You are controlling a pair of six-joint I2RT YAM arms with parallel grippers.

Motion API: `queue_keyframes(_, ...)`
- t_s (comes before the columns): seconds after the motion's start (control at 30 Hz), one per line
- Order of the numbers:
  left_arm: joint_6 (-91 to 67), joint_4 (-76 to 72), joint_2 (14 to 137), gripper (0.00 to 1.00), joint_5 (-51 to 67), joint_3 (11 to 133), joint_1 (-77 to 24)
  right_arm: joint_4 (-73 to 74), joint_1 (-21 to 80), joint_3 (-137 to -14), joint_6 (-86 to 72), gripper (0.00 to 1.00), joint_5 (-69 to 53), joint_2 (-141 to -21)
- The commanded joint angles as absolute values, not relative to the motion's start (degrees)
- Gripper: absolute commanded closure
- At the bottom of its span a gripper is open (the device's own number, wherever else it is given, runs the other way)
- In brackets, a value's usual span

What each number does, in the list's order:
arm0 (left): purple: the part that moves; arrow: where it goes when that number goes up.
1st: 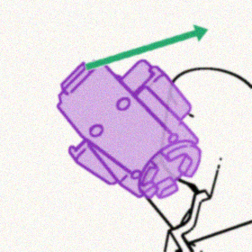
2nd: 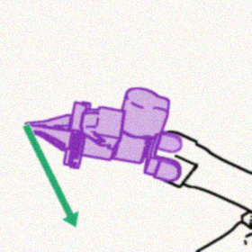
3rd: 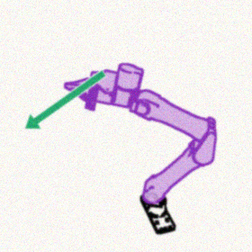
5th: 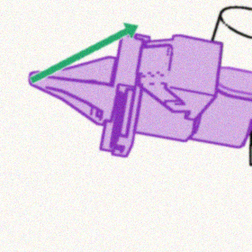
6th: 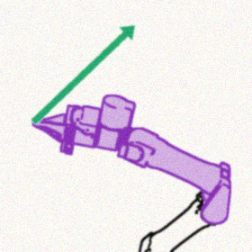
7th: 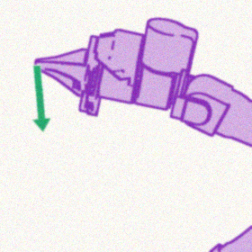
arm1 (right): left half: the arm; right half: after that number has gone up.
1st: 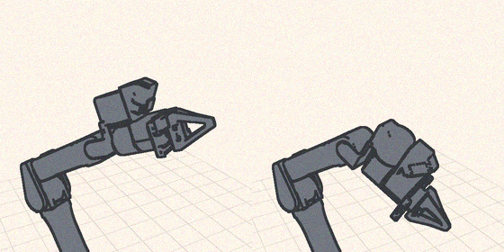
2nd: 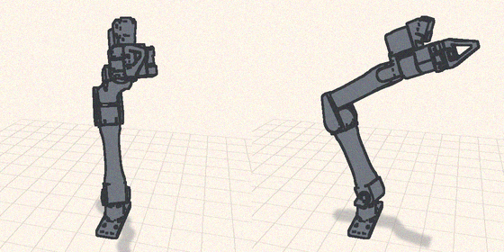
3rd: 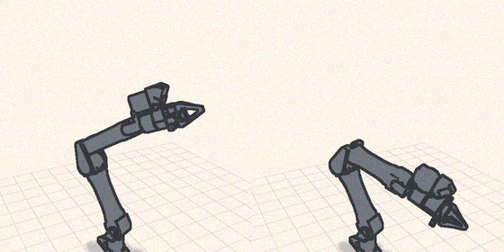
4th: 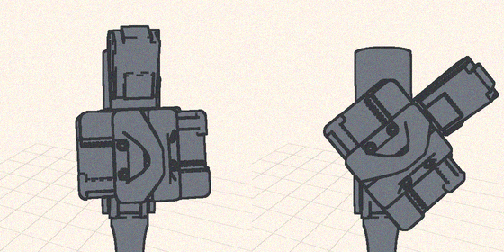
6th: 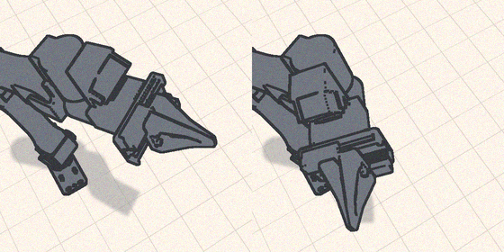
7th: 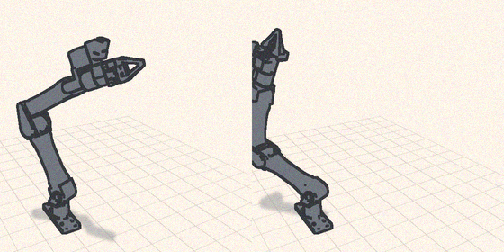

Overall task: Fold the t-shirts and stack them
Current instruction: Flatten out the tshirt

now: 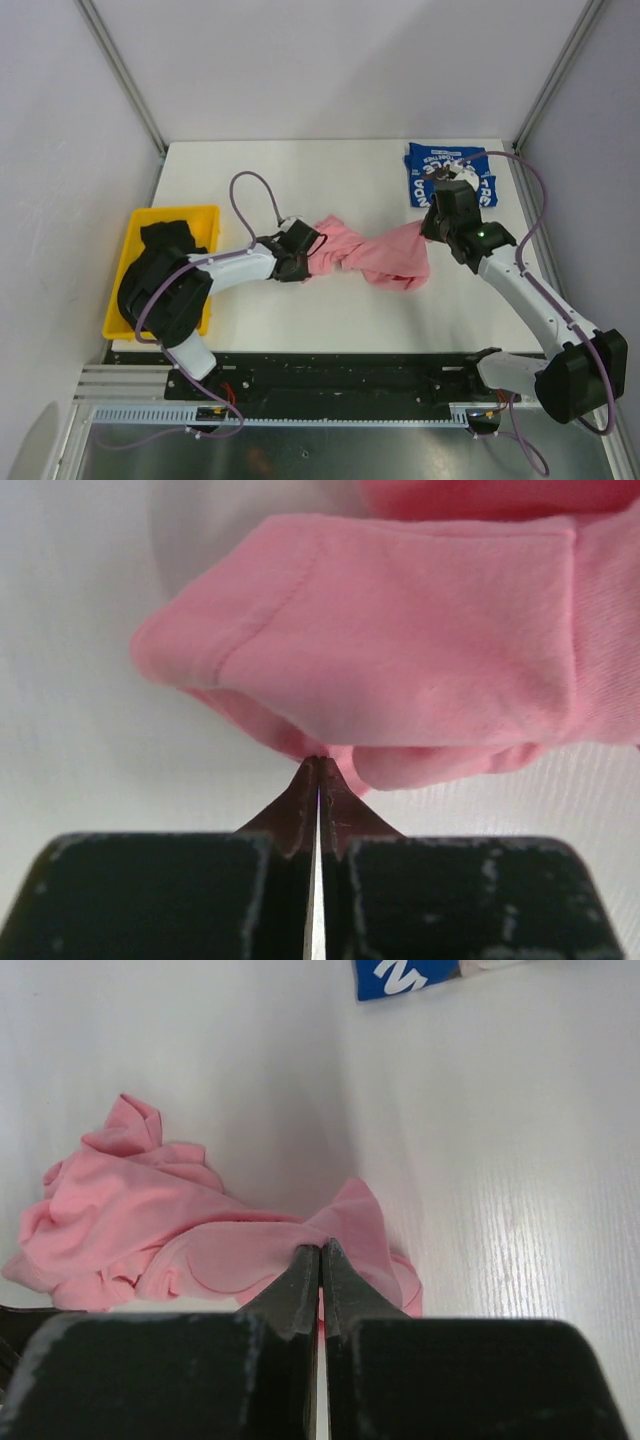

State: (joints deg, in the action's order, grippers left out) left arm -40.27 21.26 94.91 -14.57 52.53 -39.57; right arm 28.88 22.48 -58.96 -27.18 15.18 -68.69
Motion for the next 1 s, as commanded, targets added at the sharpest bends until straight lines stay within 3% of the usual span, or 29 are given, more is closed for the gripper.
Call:
queue_keyframes(0.0, -40.89, 25.39, 89.08, 1.00, -21.36, 57.40, -37.39, 27.98, 19.38, -60.47, -26.06, 1.00, 14.99, -65.28)
queue_keyframes(0.23, -36.68, 29.53, 79.77, 1.00, -22.72, 67.01, -27.64, 30.77, 10.98, -62.63, -25.76, 1.00, 13.76, -61.67)
queue_keyframes(0.5, -33.34, 31.12, 79.29, 1.00, -19.74, 75.02, -19.59, 32.55, 5.15, -63.06, -25.56, 1.00, 12.09, -59.52)
queue_keyframes(0.8, -33.09, 31.15, 80.35, 1.00, -14.56, 75.10, -14.17, 32.13, 2.34, -63.08, -26.55, 1.00, 11.82, -60.52)
queue_keyframes(0.97, -33.49, 31.04, 77.67, 1.00, -8.69, 69.59, -15.04, 27.59, -1.81, -63.12, -26.75, 1.00, 11.36, -66.74)
